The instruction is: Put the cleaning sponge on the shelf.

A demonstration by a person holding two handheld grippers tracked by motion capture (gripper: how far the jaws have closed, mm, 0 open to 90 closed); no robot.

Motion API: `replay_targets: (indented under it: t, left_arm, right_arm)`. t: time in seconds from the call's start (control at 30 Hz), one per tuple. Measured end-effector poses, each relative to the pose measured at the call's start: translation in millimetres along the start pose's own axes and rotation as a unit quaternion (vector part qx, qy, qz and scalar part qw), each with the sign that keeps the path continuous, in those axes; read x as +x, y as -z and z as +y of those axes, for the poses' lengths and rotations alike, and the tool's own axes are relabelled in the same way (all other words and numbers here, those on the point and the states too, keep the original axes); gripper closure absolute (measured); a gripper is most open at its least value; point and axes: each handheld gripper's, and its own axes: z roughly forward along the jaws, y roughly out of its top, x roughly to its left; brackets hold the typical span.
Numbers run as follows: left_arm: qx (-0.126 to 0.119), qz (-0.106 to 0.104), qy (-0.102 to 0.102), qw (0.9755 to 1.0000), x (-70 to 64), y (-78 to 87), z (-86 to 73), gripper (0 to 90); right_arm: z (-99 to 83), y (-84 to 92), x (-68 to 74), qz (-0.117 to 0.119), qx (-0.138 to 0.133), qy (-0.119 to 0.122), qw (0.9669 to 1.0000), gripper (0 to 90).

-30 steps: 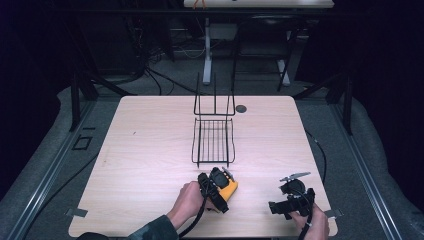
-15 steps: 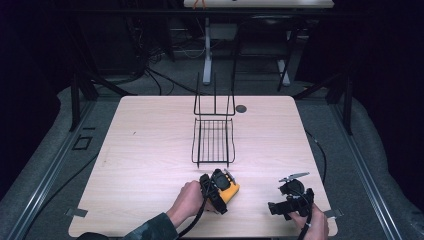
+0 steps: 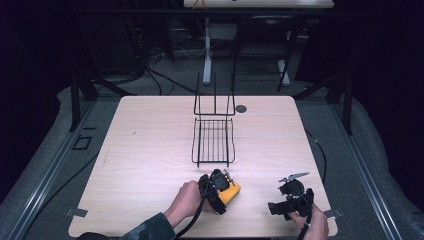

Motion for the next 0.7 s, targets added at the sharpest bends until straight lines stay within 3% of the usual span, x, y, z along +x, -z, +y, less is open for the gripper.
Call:
replay_targets:
  t: [0.3,0.7]
  left_arm:
    - [-0.021,-0.003,0.008,0.9997,2.4,16.3,-7.7,22.1]
    - [-0.032,-0.002,0.017,0.9993,7.9,33.7,-16.6,22.1]
  right_arm:
    - [0.1,-1.2,-0.4,-0.001,0.003,0.001,1.0,4.5]
    - [0.4,-1.5,0.2,0.001,0.008,0.001,1.0,4.6]
